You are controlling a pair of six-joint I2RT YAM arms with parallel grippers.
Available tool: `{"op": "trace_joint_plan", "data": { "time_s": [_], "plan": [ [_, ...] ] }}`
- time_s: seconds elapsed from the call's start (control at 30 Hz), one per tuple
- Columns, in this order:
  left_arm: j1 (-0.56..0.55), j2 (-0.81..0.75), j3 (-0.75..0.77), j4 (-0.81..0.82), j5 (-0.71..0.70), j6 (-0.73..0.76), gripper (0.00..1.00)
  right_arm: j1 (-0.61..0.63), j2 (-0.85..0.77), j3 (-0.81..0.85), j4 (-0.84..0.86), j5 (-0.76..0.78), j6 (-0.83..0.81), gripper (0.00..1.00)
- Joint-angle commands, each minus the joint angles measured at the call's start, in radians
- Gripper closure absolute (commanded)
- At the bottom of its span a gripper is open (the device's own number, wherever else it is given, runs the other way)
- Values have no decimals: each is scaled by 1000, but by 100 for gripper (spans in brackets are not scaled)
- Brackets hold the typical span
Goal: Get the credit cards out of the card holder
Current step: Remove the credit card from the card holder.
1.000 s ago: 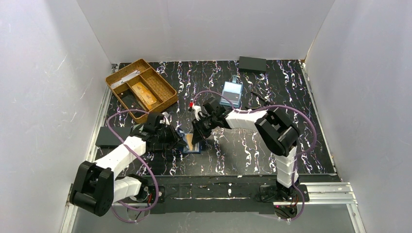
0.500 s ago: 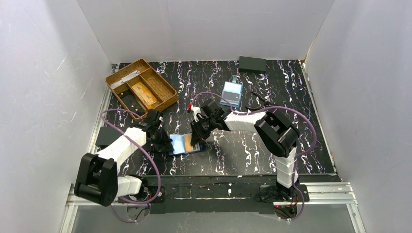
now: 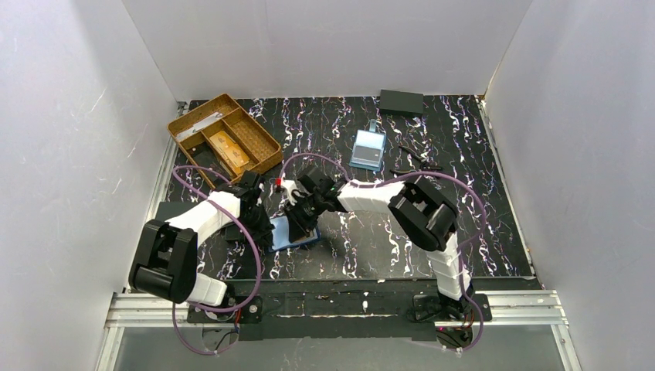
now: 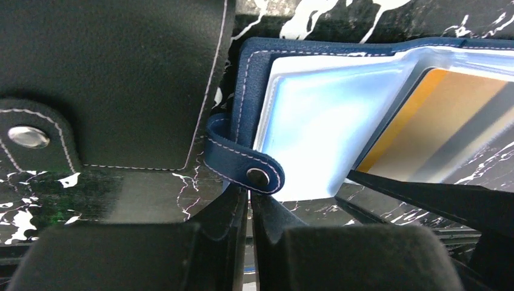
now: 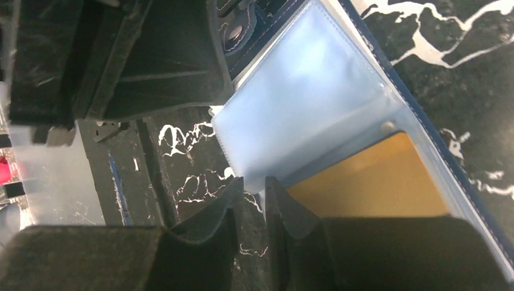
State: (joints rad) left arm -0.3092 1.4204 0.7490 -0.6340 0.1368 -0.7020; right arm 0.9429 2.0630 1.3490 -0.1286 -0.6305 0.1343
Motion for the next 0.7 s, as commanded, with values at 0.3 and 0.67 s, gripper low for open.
{"op": "trace_joint_plan", "data": {
  "time_s": [0.3,0.67],
  "plan": [
    [6,-101,14,-52,-14,-13,76,20,120,108,-108,164,8,74],
    [6,-546,-70,88,222,-66,50,20,76,17,-112,286,-19,78]
  ]
}}
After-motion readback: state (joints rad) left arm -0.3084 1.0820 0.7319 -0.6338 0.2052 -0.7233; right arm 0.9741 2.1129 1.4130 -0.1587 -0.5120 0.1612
